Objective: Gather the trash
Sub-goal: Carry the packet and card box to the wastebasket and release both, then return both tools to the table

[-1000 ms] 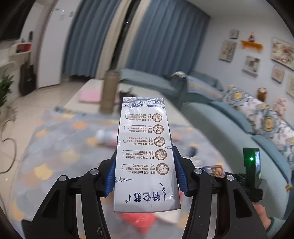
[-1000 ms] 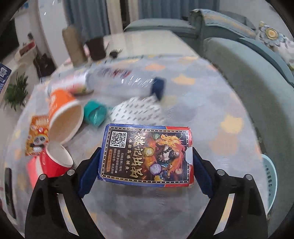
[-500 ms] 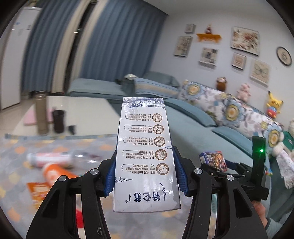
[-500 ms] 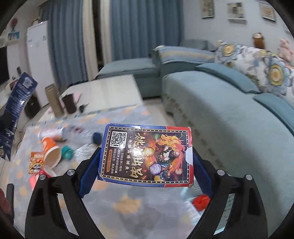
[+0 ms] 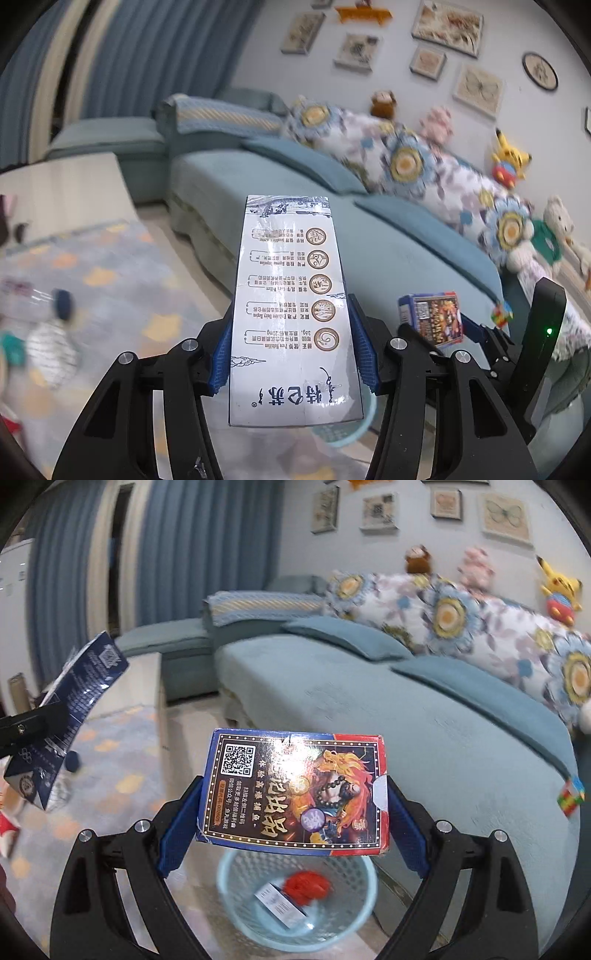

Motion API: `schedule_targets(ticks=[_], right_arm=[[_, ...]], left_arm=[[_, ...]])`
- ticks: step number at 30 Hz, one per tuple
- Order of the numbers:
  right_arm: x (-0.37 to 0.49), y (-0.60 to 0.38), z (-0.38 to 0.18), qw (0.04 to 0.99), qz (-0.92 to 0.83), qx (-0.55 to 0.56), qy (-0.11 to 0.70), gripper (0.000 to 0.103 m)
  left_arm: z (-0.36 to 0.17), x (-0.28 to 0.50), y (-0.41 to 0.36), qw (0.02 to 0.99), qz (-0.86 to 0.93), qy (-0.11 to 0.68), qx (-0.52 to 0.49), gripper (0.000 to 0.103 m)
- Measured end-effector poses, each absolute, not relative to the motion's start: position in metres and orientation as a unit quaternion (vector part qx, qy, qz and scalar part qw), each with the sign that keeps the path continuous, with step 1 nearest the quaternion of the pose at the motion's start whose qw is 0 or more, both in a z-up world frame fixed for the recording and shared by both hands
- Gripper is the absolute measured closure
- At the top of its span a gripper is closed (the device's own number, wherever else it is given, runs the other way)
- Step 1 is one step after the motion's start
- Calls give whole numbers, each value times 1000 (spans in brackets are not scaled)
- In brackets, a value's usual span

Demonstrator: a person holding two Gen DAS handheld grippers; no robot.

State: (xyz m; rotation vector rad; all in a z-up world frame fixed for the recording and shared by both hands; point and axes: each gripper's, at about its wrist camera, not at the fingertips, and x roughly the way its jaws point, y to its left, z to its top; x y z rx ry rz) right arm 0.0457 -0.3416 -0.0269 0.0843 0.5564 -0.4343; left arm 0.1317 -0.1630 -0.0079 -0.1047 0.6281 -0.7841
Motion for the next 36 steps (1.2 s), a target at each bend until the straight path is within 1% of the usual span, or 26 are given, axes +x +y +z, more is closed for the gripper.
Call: schedule_targets(ticks=[4,9,15,18,20,22,36], right_arm=[[36,-370,-70,917,-244,74,307,16],[37,-408,-124,886,-247,140,367,16],[44,-435,-179,847,-228,205,433,16],[45,-438,-196,836,-220,224,451,16],[45,-438,-199,833,-218,232,453,16],[44,-439,-198,833,-220,237,450,16],[47,-418,-158,868,-194,210,405,16]], left_arm=[[-47,130,-204,854,-394,339,-29,51],[-88,133,-232,828,-404,389,-8,51],[-116,137,-252,812,-400,424,15,50],[-121,138,-252,812,-395,430,20,46],[-121,139,-253,813,-394,429,21,41],[-120,139,-250,815,-393,426,18,40],[-99,139,-223,829,-390,400,-3,40]])
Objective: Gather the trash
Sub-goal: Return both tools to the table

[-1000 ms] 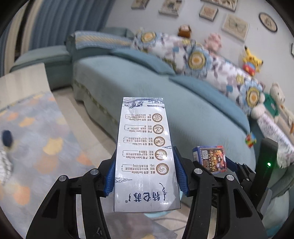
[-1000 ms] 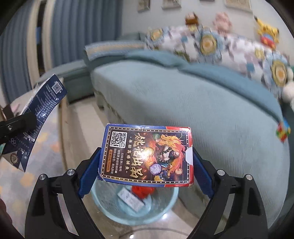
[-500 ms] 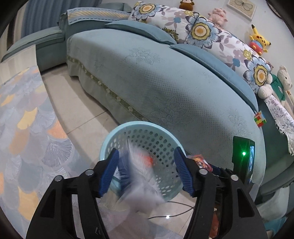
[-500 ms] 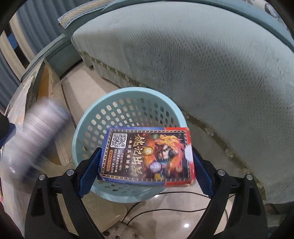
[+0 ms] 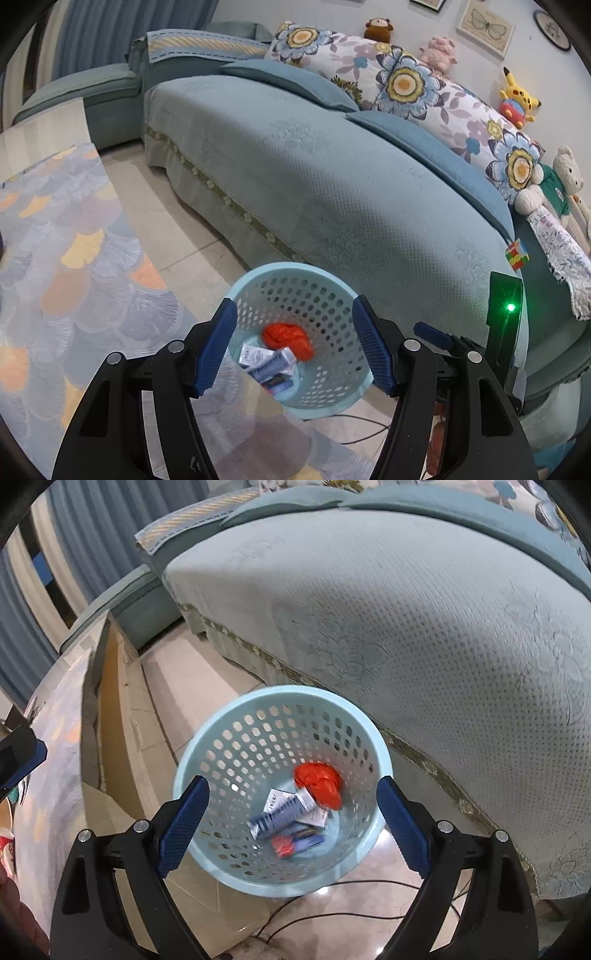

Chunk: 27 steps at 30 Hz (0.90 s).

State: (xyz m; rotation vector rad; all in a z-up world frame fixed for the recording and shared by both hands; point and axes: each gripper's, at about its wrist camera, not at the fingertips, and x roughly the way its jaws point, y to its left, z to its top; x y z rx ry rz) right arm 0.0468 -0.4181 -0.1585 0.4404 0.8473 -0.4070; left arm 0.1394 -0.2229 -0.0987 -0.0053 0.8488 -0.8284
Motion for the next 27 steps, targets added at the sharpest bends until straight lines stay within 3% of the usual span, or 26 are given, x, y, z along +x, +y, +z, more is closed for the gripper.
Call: schedule_targets(ticks=[8,17,27], right_arm=[[48,-363,-99,914,-154,133,351,16],[71,-250,-18,953,-35,64,294,20],[101,-97,1,949,121,-2,290,22]], left_arm=[[-52,131,-184,854,-383,353,-17,40],[14,109,-66,902,-319,288,-44,40],[0,93,113,939,-155,291,-93,34]])
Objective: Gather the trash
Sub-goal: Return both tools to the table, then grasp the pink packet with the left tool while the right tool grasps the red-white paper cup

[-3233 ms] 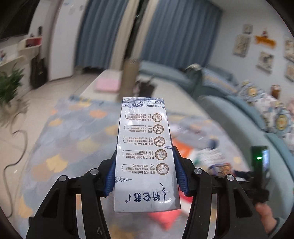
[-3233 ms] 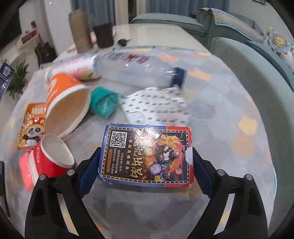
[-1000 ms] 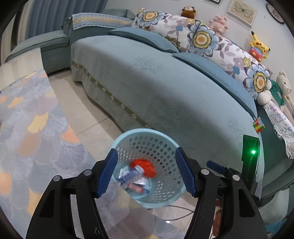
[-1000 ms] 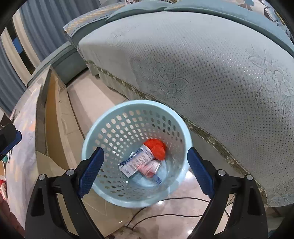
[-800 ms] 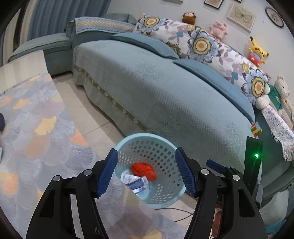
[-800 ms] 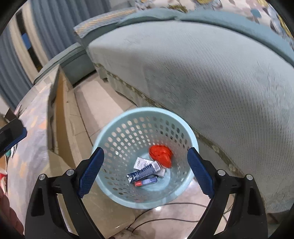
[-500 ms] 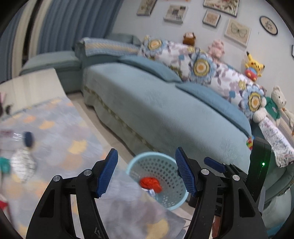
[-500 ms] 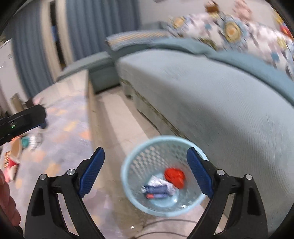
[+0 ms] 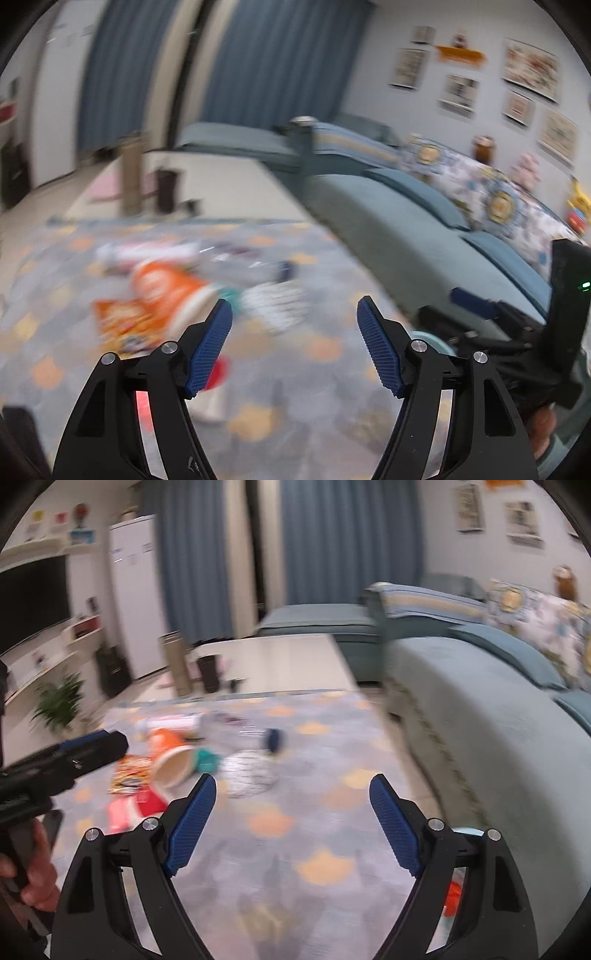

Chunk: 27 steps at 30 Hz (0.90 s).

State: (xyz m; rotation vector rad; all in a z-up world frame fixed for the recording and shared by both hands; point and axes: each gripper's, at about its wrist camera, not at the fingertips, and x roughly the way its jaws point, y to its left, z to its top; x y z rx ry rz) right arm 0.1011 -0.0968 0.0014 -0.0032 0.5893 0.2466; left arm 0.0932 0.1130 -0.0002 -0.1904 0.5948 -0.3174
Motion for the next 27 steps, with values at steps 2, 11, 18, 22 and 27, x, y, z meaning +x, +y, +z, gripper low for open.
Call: schedule_targets(ticks=[2,11,18,22,27], right_arm=[[104,-70,-4,946,140,-19,291,22],[125,2,-42,920,210,-30,330,24],[146,23,-68,900,230,-14,370,25],[155,27,-78,888,243,-8,389,25],[164,32,-84,882,247,-9,400,25]], left_arm=[[-16,92,147,936,-124,307,-118,34],[-77,91,205,916,-84,370,-127,30],[-109,105,194,907,-40,413,-70,30],[-121,118,193,894,-47,439,-77,31],[-122,124,185,896,-41,435,-74,31]])
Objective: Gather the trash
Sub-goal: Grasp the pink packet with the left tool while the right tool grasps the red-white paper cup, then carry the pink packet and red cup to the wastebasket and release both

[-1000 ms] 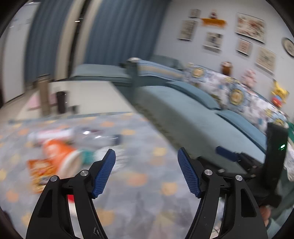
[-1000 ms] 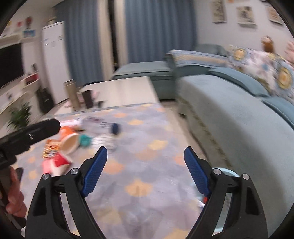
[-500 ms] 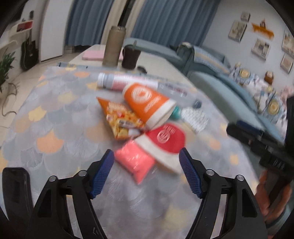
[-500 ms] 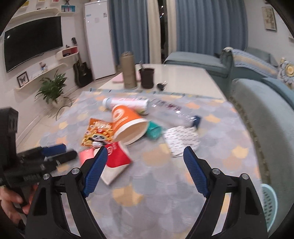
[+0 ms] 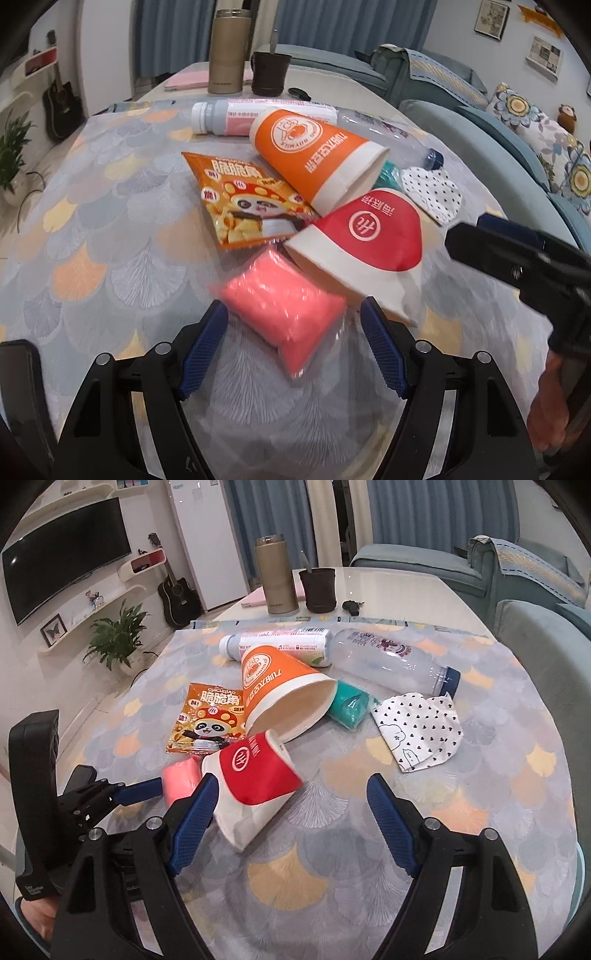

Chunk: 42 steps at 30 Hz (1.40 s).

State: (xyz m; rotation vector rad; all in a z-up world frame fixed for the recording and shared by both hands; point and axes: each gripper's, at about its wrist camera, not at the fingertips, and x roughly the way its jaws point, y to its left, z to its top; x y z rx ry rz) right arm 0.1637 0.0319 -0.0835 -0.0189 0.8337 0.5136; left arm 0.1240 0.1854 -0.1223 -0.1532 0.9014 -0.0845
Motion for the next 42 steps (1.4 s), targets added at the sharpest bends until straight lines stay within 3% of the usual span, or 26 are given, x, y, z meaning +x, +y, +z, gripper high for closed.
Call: schedule_targets(ticks=[4,9,10,11,22,28,42], right_arm=[[166,35,-85,880,250,-11,403,25],[172,49,-91,878,251,-37,405,25],[173,55,-93,877,250,-50,406,24],[173,59,-95,877,250,-61,406,22],[170,104,-119,869,252,-163,394,18],[169,98,-117,879,237,-155,383,24],[124,-8,-37,932,171,-85,307,24]], left_arm=[[-121,125,186,898,-33,436,-57,57],[-120,111,208,897,-38,435,-72,66],[-120,108,214,896,-37,434,-81,82],[-120,104,222,894,-42,435,-96,84],[-120,96,235,896,-32,427,-119,85],[-112,96,232,902,-41,412,-126,85],[-52,87,146,925,-152,338,-84,85]])
